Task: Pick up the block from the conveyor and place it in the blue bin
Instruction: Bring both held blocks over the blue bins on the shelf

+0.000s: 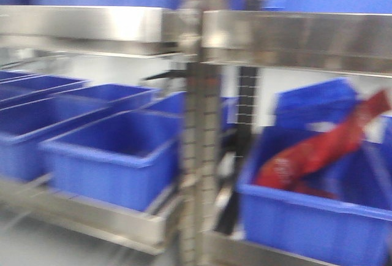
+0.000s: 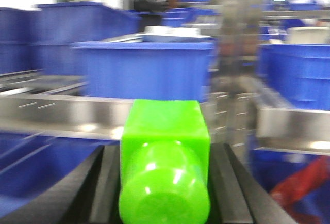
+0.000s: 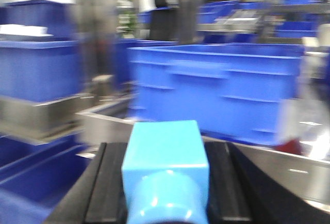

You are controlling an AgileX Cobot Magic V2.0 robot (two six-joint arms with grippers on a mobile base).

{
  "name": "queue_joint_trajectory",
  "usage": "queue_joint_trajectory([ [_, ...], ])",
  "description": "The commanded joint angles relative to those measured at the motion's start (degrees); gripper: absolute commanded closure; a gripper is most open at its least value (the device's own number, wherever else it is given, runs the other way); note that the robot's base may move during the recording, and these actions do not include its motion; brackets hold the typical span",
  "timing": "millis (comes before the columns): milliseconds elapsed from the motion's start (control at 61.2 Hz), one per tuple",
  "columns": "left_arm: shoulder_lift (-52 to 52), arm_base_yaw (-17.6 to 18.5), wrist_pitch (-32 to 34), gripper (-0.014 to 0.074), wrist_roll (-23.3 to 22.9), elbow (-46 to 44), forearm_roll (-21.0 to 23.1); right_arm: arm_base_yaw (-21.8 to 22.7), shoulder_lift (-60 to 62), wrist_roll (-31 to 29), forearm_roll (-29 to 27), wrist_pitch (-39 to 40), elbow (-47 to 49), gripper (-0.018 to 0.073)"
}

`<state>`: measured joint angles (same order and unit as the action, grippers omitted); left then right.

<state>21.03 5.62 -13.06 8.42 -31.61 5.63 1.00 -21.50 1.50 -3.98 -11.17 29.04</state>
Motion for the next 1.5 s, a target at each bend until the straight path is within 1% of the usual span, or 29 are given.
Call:
queue_joint_trajectory([
  [0, -0.2, 0.3, 0.8, 0.0707, 0.1, 0.1, 0.1, -0.1, 0.3, -0.3, 0.5, 1.4, 0.2, 0.0721],
  [1486, -0.2, 0.3, 0.8, 0.0707, 0.1, 0.1, 0.1, -0.1, 0.3, -0.3, 0.5, 1.4, 0.2, 0.0721],
])
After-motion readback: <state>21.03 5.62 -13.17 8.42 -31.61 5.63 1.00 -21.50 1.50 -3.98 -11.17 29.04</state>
